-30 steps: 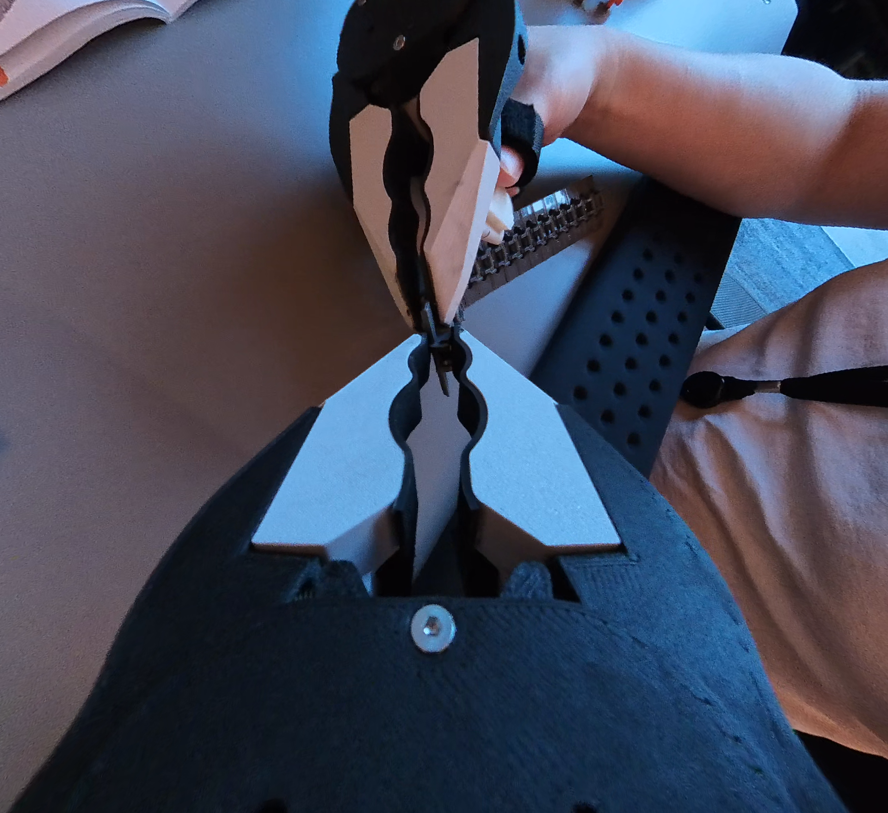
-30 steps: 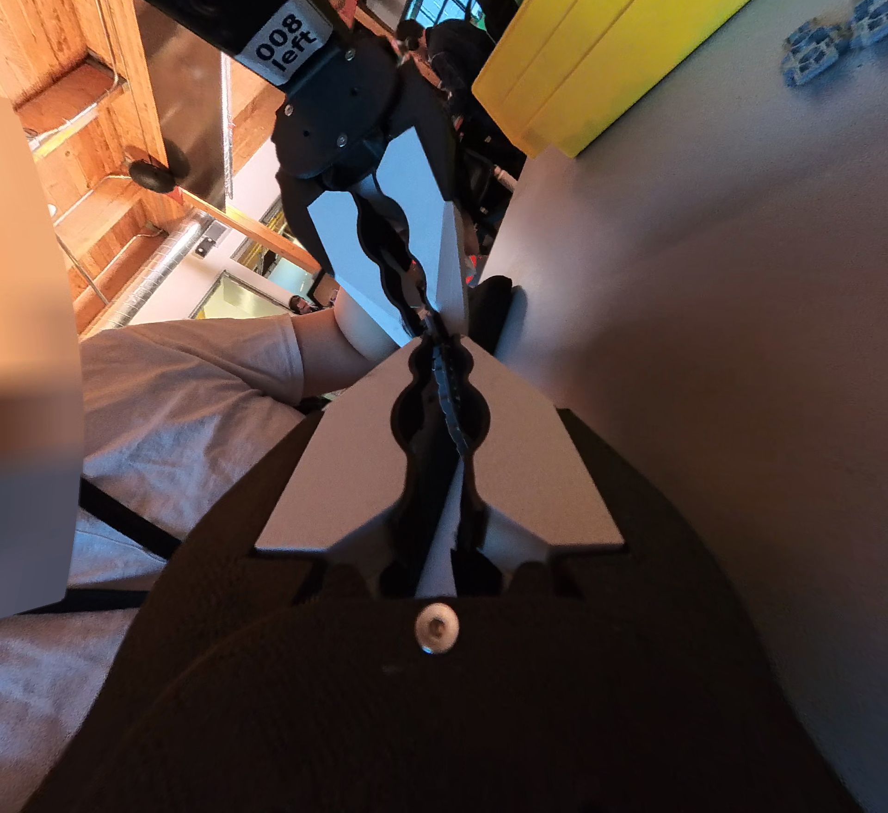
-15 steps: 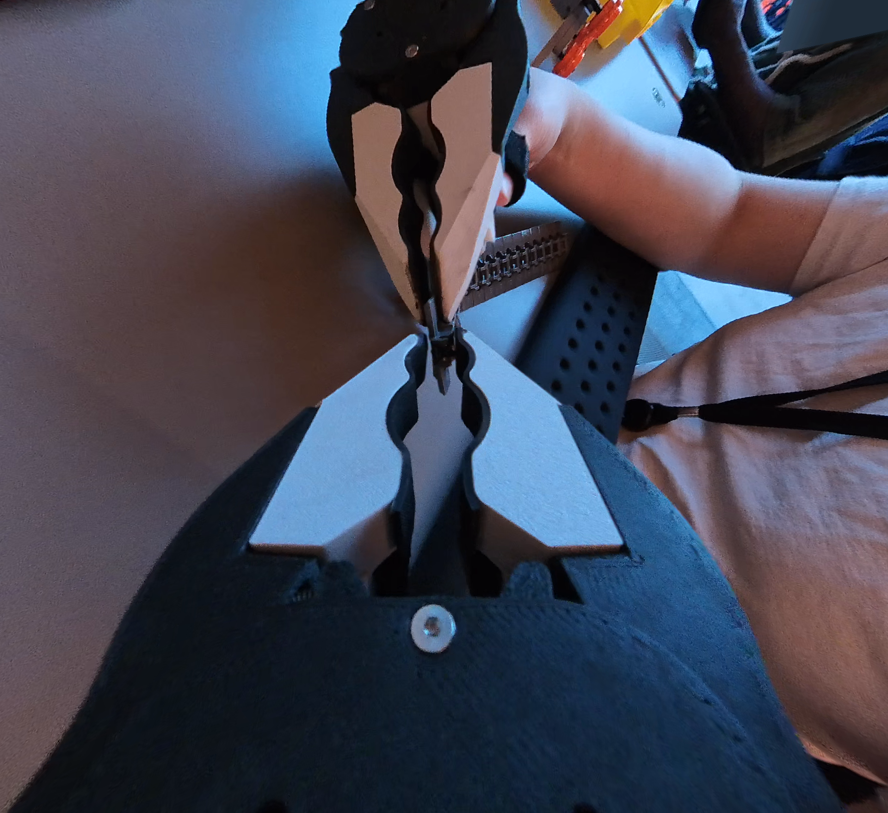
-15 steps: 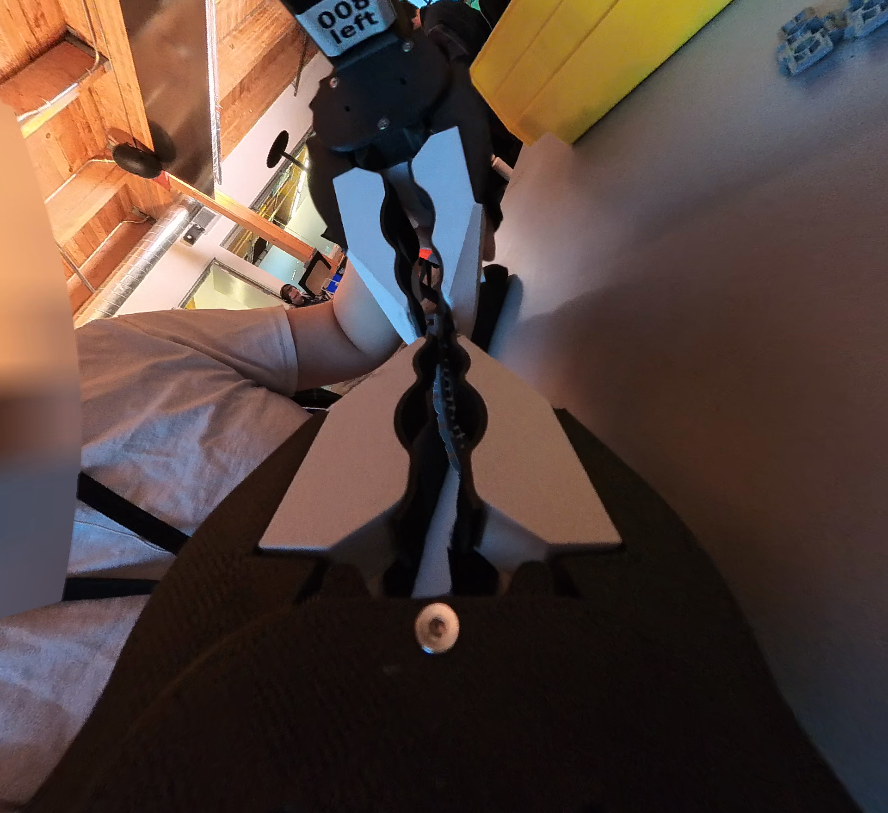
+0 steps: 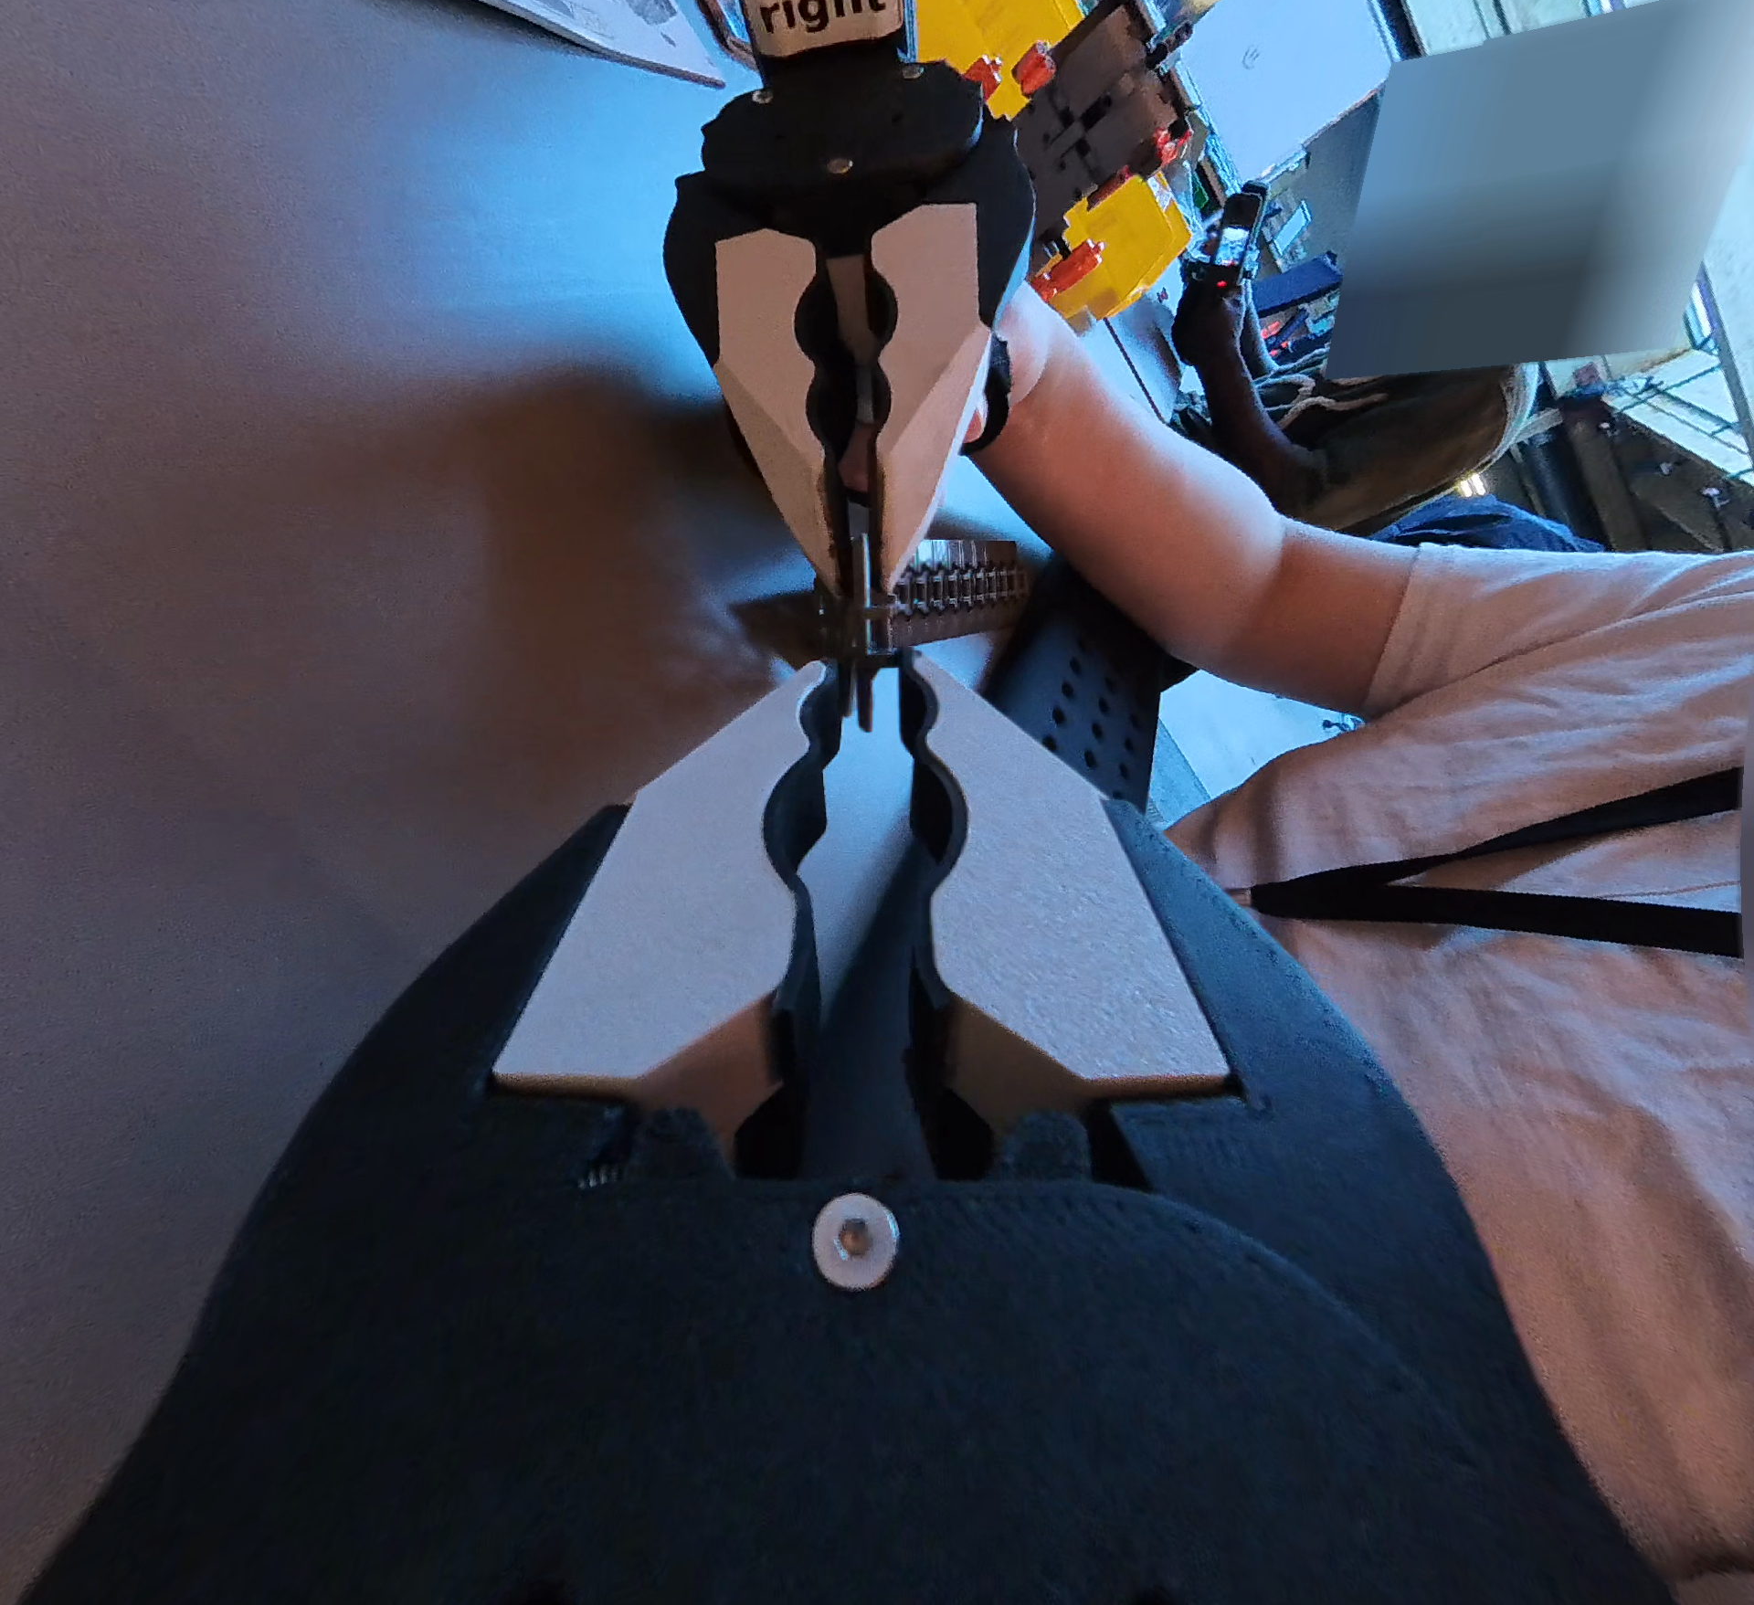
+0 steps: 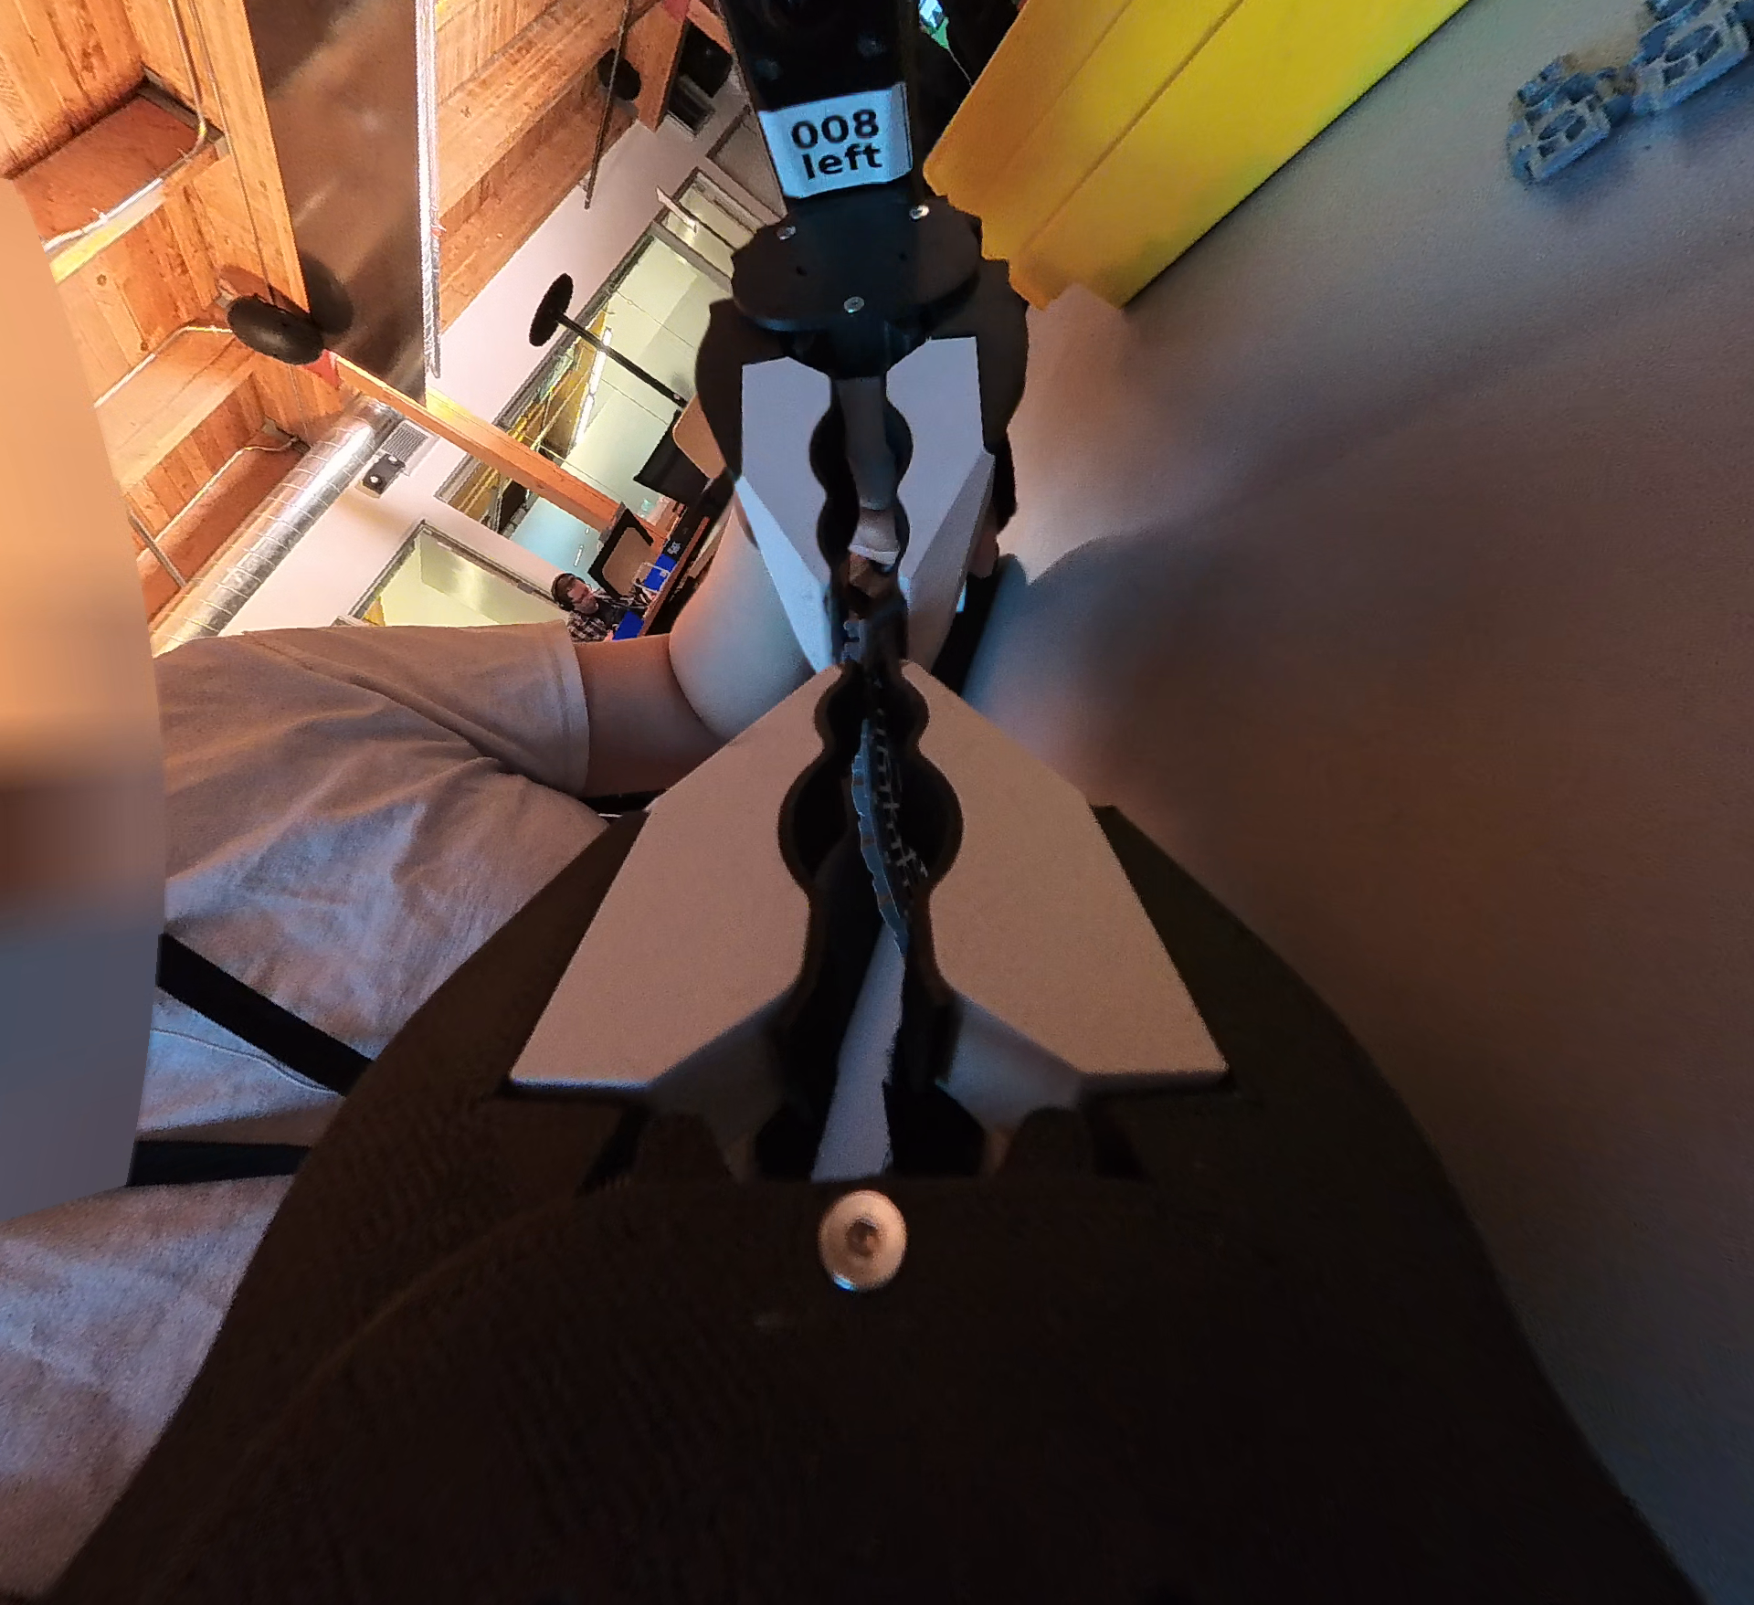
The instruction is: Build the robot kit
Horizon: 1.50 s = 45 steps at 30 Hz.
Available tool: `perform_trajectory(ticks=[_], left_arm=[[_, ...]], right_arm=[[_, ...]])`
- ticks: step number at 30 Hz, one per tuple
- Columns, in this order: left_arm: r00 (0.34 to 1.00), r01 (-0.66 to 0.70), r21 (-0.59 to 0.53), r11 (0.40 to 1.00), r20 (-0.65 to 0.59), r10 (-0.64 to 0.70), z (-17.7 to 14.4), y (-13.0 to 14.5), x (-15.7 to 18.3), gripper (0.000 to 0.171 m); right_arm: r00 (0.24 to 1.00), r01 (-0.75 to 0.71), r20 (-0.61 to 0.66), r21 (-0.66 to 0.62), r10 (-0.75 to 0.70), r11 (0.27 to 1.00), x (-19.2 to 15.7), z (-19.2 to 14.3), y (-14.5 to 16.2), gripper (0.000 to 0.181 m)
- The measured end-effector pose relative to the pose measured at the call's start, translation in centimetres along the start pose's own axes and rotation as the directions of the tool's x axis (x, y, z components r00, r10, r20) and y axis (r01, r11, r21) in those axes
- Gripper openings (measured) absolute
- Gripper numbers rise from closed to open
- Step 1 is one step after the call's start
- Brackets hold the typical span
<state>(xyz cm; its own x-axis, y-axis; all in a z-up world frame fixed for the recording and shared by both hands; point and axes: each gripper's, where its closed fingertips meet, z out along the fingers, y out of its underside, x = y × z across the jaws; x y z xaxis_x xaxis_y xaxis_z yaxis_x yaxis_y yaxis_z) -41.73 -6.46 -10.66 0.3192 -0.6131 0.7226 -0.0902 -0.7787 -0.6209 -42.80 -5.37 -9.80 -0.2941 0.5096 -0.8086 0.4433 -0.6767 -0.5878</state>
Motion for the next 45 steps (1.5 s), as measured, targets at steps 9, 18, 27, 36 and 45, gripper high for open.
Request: perform_trajectory(ticks=[9, 18, 27, 36, 45], left_arm=[[0.986, -0.136, 0.004, 0.991, 0.097, 0.135, 0.1, 0.1, 0.1, 0.006], [0.985, -0.121, -0.007, 0.993, 0.123, 0.121, 0.2, 0.2, -0.3, 0.006], [0.982, -0.129, -0.017, 0.991, 0.136, 0.13, 0.3, 0.2, -0.5, 0.006], [0.947, -0.235, -0.056, 0.97, 0.214, 0.241, 0.5, 0.3, -0.8, 0.006], [0.924, -0.32, 0.007, 0.947, 0.223, 0.31, 0.5, -0.9, -0.6, 0.017]], right_arm=[[1.0, -0.026, 0.014, -0.004, 0.026, 1.0, 0.0, 0.0, 0.1, 0.002], [0.997, 0.059, -0.037, -0.038, -0.061, 0.998, 0.1, 0.1, 0.5, 0.008], [0.994, 0.088, -0.058, -0.052, -0.091, 0.995, 0.3, 0.0, 0.5, 0.008], [0.987, 0.139, -0.074, -0.069, -0.144, 0.988, 0.5, -0.2, 0.6, 0.004], [0.995, 0.096, -0.011, -0.016, -0.096, 0.995, -0.2, -0.6, 0.0, 0.004]])
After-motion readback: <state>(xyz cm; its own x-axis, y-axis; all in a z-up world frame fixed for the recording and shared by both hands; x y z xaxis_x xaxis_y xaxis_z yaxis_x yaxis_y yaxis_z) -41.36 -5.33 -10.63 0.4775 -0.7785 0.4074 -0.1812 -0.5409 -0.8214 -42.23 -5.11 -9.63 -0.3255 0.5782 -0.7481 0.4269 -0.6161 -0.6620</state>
